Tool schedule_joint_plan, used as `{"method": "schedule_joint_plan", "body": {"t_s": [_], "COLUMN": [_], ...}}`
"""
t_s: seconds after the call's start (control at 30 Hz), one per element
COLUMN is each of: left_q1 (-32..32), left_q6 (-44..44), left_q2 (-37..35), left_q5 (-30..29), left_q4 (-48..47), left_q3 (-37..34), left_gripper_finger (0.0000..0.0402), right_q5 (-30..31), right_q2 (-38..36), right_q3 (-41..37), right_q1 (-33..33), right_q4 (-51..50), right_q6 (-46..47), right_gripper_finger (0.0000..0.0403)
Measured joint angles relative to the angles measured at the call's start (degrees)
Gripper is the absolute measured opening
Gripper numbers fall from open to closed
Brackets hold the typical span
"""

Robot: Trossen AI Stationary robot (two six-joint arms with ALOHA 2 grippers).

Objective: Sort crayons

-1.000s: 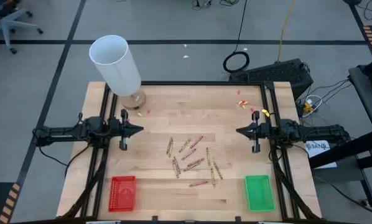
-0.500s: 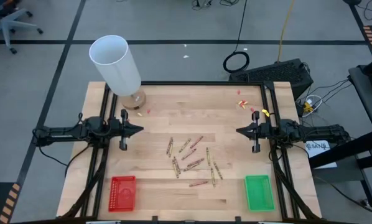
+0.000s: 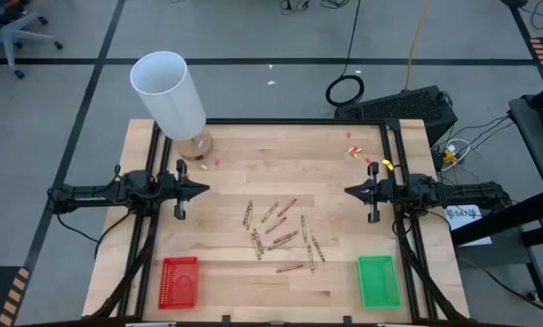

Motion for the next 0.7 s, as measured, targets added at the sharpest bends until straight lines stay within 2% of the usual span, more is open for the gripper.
{"method": "schedule_joint_plan", "body": {"t_s": [0.3, 0.43, 0.7], "left_q1": [0.0, 0.0, 0.0], "left_q6": [0.02, 0.02, 0.02], "left_q2": [0.0, 0.0, 0.02], "left_q5": [0.0, -0.04, -0.08], "left_q4": [0.01, 0.01, 0.07], "left_q3": [0.01, -0.01, -0.01], "left_gripper_finger": [0.0, 0.0, 0.0], "right_q5": [0.0, -0.2, -2.86], "right_q2": [-0.02, -0.01, 1.88], "right_q3": [-0.01, 0.15, 0.39], "right_q1": [0.01, 0.02, 0.01], "right_q4": [0.18, 0.49, 1.98], "right_q6": [0.02, 6.09, 6.53], "right_gripper_finger": [0.0, 0.0, 0.0]}}
